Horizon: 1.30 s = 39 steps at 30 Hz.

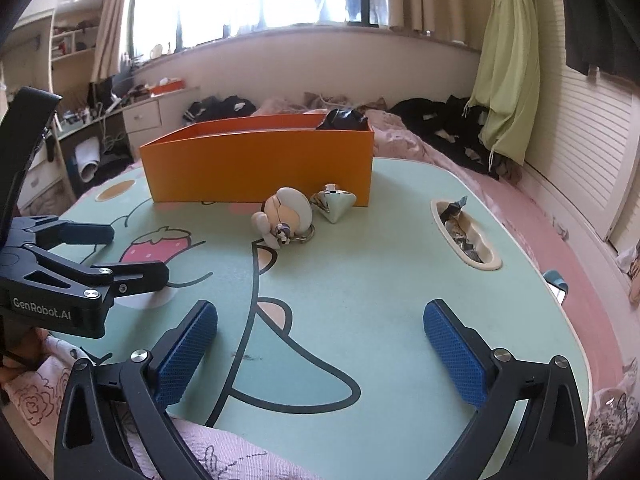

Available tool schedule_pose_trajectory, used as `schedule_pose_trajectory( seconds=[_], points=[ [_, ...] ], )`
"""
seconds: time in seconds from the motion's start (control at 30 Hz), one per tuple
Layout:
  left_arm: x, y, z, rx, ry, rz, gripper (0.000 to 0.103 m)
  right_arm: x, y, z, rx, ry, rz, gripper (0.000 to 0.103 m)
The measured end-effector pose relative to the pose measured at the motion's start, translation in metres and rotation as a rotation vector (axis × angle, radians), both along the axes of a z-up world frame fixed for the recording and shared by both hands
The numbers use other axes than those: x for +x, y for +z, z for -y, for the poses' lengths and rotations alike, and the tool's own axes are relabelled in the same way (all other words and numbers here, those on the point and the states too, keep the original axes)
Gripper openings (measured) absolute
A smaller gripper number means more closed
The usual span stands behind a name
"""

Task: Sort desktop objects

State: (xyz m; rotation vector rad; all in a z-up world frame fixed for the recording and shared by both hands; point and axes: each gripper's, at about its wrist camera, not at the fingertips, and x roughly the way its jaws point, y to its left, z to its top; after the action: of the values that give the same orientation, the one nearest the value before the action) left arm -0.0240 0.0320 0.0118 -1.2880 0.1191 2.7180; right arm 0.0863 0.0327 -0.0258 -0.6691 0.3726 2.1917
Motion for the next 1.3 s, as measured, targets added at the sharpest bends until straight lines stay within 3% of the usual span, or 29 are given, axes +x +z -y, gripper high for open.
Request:
schedule_pose_trajectory(
  seconds=[0.77, 0.9, 0.97, 1.03, 1.2, 1.23, 1.27, 1.3],
  points=[
    [-0.005, 0.004, -0.004, -0.013, -0.042, 0.016, 0.103, 0.004, 0.005, 0.004, 0.025, -0.010, -0.023, 0.103],
    [-0.014, 0.031, -0.013, 0.079, -0.060, -0.046, 0.103, 0.010, 0.004, 0.001, 0.016, -0.014, -0.048, 0.103],
    [-0.028, 0.037, -0.027, 0.118, -0.089, -0.026, 0.102, 0.011, 0.004, 0.000, 0.018, -0.015, -0.049, 0.103],
    [-0.044, 0.037, -0.047, 0.114, -0.115, 0.010, 0.091, 0.011, 0.004, -0.001, 0.019, -0.014, -0.048, 0.103],
    [-0.071, 0.029, -0.077, 0.080, -0.113, 0.045, 0.085, 0.012, 0.004, -0.002, 0.020, -0.011, -0.051, 0.103],
    [-0.076, 0.023, -0.078, 0.059, -0.095, 0.060, 0.071, 0.012, 0.003, -0.002, 0.021, -0.011, -0.055, 0.103],
    [-0.079, 0.019, -0.078, 0.060, -0.093, 0.085, 0.064, 0.012, 0.003, -0.002, 0.021, -0.012, -0.057, 0.103],
    [-0.083, 0.012, -0.076, 0.072, -0.093, 0.117, 0.045, 0.012, 0.003, -0.002, 0.021, -0.013, -0.059, 0.103]
  ],
)
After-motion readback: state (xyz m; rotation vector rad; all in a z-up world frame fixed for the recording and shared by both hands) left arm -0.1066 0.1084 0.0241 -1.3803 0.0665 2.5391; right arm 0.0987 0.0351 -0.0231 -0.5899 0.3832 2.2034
